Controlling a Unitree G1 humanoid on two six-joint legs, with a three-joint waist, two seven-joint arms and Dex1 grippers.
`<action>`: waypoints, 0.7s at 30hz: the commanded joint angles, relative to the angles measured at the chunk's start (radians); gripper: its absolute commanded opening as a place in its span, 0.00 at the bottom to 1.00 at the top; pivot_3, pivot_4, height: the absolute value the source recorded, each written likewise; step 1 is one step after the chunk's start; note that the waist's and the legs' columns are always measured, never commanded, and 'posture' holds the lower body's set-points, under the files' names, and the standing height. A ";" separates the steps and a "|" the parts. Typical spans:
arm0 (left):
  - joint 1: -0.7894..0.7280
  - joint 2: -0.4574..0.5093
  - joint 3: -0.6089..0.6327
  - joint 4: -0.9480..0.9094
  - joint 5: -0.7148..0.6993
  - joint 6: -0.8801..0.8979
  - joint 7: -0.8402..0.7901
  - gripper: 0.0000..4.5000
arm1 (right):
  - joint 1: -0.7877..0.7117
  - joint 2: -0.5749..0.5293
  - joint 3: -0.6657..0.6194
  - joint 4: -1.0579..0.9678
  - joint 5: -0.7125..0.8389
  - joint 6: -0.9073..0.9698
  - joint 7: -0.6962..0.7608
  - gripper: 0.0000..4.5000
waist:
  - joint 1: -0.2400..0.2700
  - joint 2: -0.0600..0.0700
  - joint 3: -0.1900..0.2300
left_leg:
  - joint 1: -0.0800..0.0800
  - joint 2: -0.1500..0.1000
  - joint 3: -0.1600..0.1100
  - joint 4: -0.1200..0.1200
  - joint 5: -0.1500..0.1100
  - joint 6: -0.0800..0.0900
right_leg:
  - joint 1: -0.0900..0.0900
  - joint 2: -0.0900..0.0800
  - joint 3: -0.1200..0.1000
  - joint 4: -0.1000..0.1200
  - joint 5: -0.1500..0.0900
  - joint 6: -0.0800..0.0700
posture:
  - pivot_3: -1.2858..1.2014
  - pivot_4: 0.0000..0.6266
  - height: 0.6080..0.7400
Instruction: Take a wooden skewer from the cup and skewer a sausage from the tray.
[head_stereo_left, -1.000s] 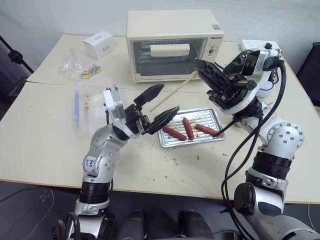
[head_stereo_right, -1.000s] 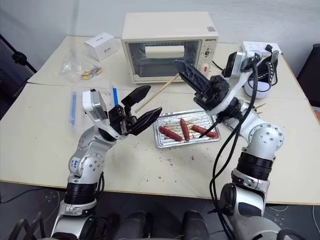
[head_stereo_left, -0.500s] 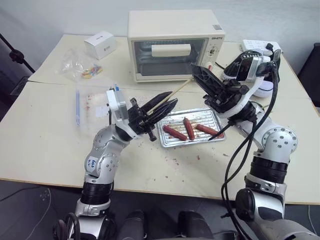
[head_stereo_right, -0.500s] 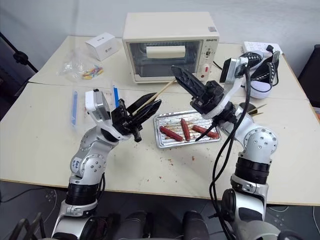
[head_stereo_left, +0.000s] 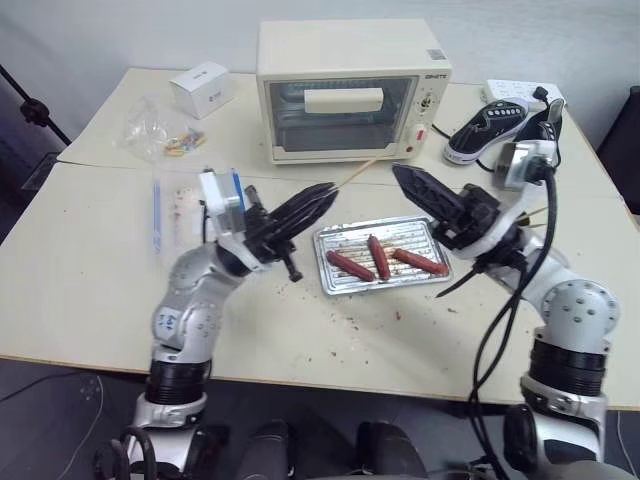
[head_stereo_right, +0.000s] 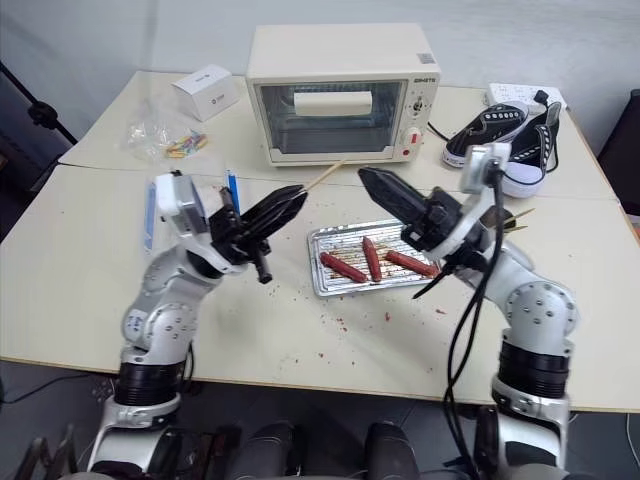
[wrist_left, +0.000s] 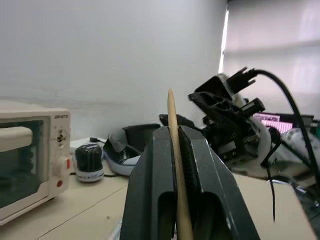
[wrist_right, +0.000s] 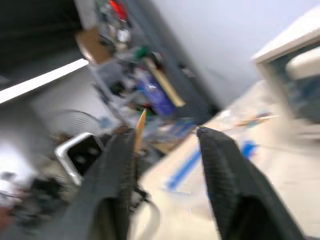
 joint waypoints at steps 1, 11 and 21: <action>0.095 0.101 0.088 0.024 -0.002 -0.009 -0.073 0.00 | 0.177 -0.165 -0.013 -0.093 -0.202 -0.154 0.204 0.74 | 0.001 0.000 0.000 | 0.000 0.000 0.000 -0.001 0.000 0.000 | 0.000 0.000 0.000 -0.001 0.000 0.000 | 0.52 0.24 1.00; 0.420 0.264 0.257 -0.015 -0.040 0.055 -0.116 0.00 | 0.638 -0.295 -0.182 0.145 -0.567 -0.680 0.507 0.99 | 0.012 -0.001 0.001 | 0.009 0.000 0.002 0.000 0.000 0.001 | 0.008 -0.001 0.001 -0.002 0.001 0.001 | 0.52 0.24 1.00; 0.400 0.264 0.276 0.023 -0.039 0.050 -0.111 0.00 | 0.479 -0.333 -0.034 0.190 -0.656 -0.660 0.475 0.99 | -0.001 0.000 0.001 | 0.020 0.002 0.003 -0.004 -0.002 0.000 | 0.017 -0.002 0.003 -0.007 0.001 0.000 | 0.52 0.24 1.00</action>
